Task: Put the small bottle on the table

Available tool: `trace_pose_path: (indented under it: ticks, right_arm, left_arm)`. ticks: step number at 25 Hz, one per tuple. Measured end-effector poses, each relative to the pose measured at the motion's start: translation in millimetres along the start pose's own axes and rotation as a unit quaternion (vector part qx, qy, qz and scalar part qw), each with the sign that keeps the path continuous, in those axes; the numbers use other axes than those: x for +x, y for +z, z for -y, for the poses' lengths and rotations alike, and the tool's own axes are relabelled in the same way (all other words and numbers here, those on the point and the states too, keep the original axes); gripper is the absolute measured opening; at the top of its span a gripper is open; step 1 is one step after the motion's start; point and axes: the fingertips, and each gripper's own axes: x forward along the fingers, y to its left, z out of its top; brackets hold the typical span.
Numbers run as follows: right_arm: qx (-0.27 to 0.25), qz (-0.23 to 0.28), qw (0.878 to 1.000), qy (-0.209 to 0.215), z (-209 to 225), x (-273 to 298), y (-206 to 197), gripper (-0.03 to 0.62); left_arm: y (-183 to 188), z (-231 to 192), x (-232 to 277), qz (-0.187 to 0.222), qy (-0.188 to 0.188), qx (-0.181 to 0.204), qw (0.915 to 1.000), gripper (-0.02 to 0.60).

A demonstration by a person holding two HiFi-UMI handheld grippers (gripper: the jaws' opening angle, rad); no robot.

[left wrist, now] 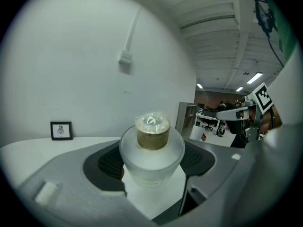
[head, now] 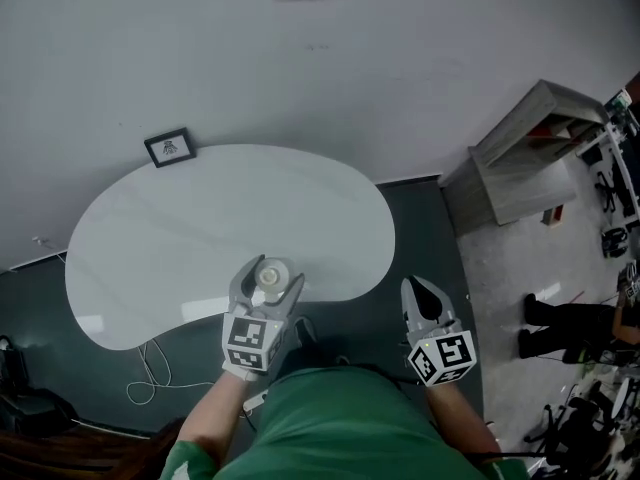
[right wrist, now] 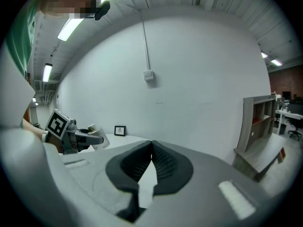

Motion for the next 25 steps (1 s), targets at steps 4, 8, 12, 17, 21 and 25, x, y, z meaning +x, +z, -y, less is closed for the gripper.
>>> trace_pose_path:
  ticks: [4,8,12,17,21,25]
  right_arm:
    - [-0.007,-0.005,1.000,-0.011,-3.3,18.0,6.5,0.002]
    - [-0.008,-0.008,1.000,-0.018,-2.4,31.0,7.5,0.002]
    - [-0.011,-0.013,1.000,-0.017,2.3,40.1,10.4,0.002]
    - [-0.009,-0.009,1.000,-0.010,17.9,51.5,13.4,0.002]
    - [-0.005,-0.003,1.000,0.000,34.8,58.6,18.6,0.002]
    - [-0.008,0.005,1.000,0.005,53.4,63.4,28.5,0.002]
  left_arm:
    - [-1.9,-13.1,23.4,-0.006,-0.018,0.009,0.9998,0.345]
    - [-6.2,-19.0,47.4,-0.013,-0.034,0.024,0.9990,0.345]
    - [-9.2,-20.7,71.4,-0.022,-0.043,0.034,0.9982,0.345]
    - [-12.9,-20.1,101.8,-0.032,-0.047,0.042,0.9975,0.345]
    - [-16.6,-17.8,122.7,-0.042,-0.037,0.035,0.9978,0.345]
    - [-17.6,-15.1,147.8,-0.051,-0.034,0.040,0.9973,0.345]
